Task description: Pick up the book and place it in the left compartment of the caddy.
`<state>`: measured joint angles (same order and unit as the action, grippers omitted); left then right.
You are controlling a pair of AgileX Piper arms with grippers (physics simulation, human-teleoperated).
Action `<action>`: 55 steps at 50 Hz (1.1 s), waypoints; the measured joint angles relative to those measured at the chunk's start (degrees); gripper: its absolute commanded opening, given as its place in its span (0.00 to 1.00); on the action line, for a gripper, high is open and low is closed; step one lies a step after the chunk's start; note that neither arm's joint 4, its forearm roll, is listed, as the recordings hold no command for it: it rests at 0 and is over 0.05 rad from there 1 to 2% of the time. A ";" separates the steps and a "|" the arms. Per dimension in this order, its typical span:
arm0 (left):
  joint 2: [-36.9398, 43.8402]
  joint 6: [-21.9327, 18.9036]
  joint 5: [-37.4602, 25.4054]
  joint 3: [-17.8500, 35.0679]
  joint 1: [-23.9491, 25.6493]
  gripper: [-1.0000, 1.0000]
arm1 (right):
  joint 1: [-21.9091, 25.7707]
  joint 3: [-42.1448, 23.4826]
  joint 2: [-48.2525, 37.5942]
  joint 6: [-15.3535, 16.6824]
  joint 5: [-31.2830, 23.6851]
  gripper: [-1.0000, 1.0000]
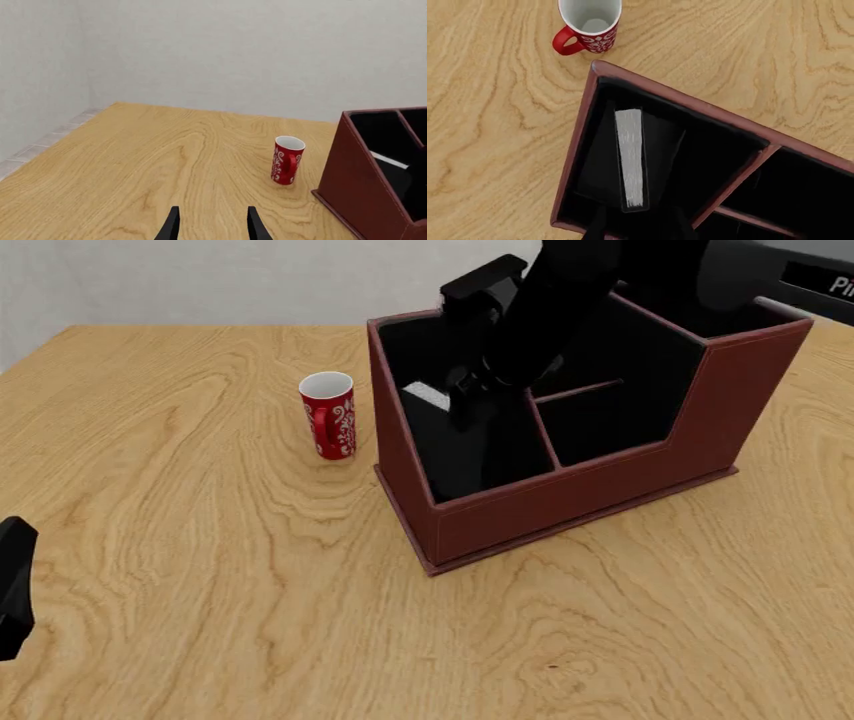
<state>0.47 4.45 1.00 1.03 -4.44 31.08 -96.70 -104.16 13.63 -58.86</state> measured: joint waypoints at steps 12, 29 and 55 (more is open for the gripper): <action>-0.06 0.15 -0.29 0.56 0.12 1.00 | -0.67 -3.36 0.95 0.58 -2.96 1.00; -0.21 0.06 -1.22 2.49 1.26 1.00 | 0.67 -0.35 9.19 -1.75 -3.81 1.00; -0.33 -1.71 -2.84 5.13 4.77 1.00 | 5.65 15.18 31.33 -9.10 2.85 1.00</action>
<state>0.14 2.74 -1.83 6.16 0.33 36.72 -81.51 -72.84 4.53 -56.00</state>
